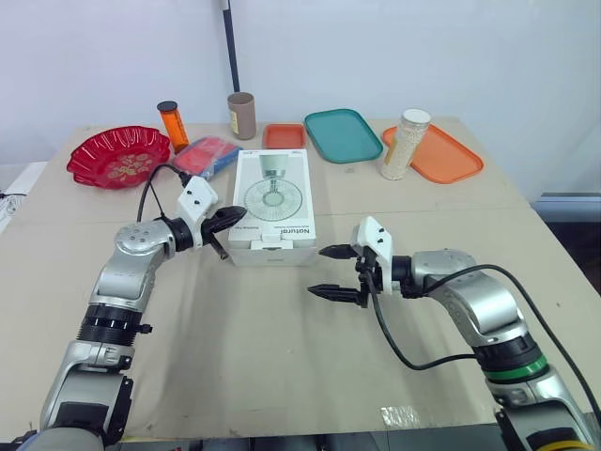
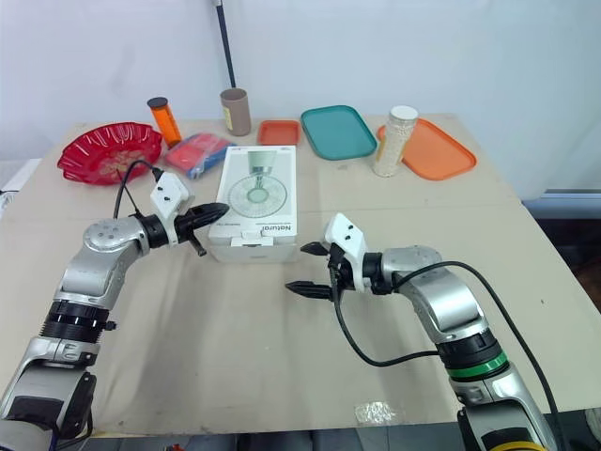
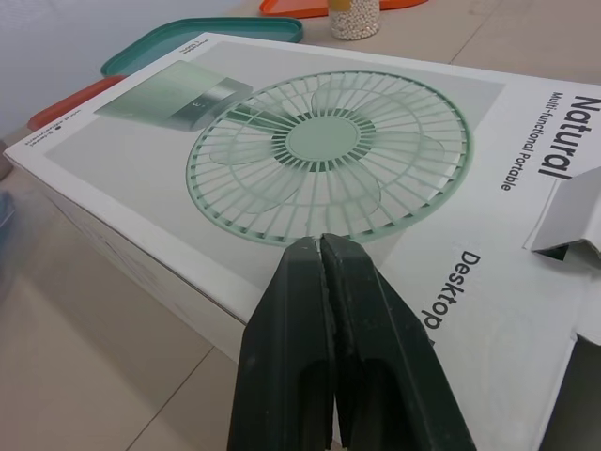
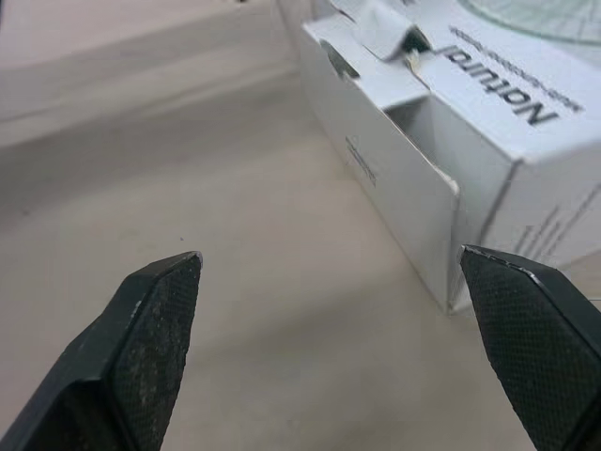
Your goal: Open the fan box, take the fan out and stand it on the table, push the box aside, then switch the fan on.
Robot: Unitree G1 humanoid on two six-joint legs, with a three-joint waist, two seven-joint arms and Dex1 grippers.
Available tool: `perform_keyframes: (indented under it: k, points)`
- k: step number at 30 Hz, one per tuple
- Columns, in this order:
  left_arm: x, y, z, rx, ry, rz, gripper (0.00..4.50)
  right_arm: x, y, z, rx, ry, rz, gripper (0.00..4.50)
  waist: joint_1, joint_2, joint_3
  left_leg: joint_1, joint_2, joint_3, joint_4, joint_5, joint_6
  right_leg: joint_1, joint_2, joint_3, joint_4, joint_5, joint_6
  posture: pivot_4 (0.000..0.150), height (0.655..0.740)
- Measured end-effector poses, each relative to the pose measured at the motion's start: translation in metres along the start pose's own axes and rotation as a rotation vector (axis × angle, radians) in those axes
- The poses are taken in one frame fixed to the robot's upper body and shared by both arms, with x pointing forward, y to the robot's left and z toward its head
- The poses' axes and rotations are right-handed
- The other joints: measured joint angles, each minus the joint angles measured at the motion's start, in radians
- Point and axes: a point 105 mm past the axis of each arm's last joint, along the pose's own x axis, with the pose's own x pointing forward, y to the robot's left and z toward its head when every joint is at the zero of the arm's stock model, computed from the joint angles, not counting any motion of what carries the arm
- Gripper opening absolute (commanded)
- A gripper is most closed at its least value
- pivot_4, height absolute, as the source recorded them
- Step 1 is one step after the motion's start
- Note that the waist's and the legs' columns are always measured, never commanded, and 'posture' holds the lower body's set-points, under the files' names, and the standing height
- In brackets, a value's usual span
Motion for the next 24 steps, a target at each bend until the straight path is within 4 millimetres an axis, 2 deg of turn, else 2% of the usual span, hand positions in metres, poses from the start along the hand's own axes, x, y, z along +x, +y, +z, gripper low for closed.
perform_keyframes:
  k: [5, 7, 13, 16, 24]
  points:
    - [-0.003, -0.003, 0.000, -0.005, -0.001, -0.012, 0.13, 0.006, -0.003, 0.009, -0.027, -0.028, -0.005, 4.50, 0.000, 0.000, 0.000, 0.000, 0.000, 0.000, 0.000, 0.000, 0.000, 0.000, 0.000, 0.000, 0.000, 0.000, 0.000, 0.150, 0.7400]
    - [-0.009, -0.004, -0.001, 0.001, 0.013, -0.036, 0.13, 0.010, -0.004, 0.008, -0.037, -0.017, -0.003, 4.50, -0.001, 0.000, 0.000, 0.000, 0.000, 0.000, 0.000, 0.000, 0.000, 0.000, 0.000, 0.000, 0.000, 0.000, 0.000, 0.150, 0.7400]
    - [-0.011, -0.004, -0.002, -0.002, 0.022, -0.041, 0.13, 0.011, -0.002, 0.007, -0.039, -0.014, 0.018, 4.50, -0.001, 0.000, 0.000, 0.000, 0.000, 0.000, 0.000, 0.000, 0.000, 0.000, 0.000, 0.000, 0.000, 0.000, 0.000, 0.150, 0.7400]
    - [-0.009, -0.004, -0.001, 0.000, 0.021, -0.044, 0.13, 0.009, 0.008, 0.012, -0.062, -0.028, 0.067, 4.50, 0.000, 0.000, 0.000, 0.000, 0.000, -0.001, 0.000, 0.000, 0.000, 0.000, 0.000, 0.000, 0.000, 0.000, 0.000, 0.150, 0.7400]
    - [-0.008, 0.001, -0.001, 0.003, 0.026, -0.031, 0.13, 0.000, 0.033, -0.009, -0.041, 0.022, 0.171, 4.50, 0.001, 0.000, 0.000, 0.000, 0.000, 0.000, 0.000, 0.000, 0.000, 0.001, 0.000, 0.000, 0.000, 0.000, 0.000, 0.150, 0.7400]
